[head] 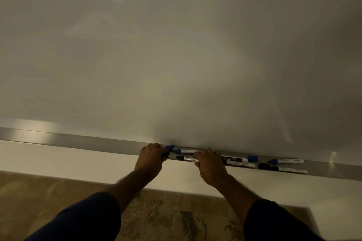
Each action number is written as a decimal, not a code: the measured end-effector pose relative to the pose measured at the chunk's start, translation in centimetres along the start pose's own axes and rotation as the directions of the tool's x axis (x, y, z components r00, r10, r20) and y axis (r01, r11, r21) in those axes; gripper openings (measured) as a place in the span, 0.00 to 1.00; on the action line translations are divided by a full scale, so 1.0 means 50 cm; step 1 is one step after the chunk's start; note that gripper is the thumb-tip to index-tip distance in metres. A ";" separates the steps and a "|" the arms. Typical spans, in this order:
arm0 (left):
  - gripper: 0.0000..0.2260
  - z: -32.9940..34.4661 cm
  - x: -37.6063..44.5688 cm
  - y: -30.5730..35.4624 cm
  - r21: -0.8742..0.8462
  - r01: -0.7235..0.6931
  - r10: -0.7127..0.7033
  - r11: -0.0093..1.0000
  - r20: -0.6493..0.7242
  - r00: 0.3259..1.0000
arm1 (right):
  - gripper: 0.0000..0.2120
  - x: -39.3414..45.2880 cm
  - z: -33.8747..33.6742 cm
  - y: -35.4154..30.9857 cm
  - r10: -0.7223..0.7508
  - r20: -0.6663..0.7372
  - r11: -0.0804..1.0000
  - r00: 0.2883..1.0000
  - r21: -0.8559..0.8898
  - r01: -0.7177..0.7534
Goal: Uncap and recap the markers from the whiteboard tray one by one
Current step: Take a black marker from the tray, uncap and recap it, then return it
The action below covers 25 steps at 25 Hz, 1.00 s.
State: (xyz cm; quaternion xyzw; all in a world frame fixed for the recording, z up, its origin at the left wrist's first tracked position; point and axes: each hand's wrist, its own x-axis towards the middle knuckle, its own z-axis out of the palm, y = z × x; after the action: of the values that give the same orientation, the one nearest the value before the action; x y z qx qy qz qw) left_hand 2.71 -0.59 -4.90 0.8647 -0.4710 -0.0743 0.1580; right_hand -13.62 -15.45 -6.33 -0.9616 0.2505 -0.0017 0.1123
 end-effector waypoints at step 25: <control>0.09 -0.418 -0.004 0.223 -0.478 -0.228 0.060 0.848 -0.341 0.938 | 0.13 -0.113 -0.513 0.001 -0.214 -0.569 0.910 0.794 0.179 0.373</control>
State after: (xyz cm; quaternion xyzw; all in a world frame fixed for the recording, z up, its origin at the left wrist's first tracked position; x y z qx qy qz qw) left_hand -0.43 -1.81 18.53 0.7539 -0.4675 -0.0461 0.4592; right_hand -20.10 -18.31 18.95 -0.9233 0.1150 -0.3239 0.1717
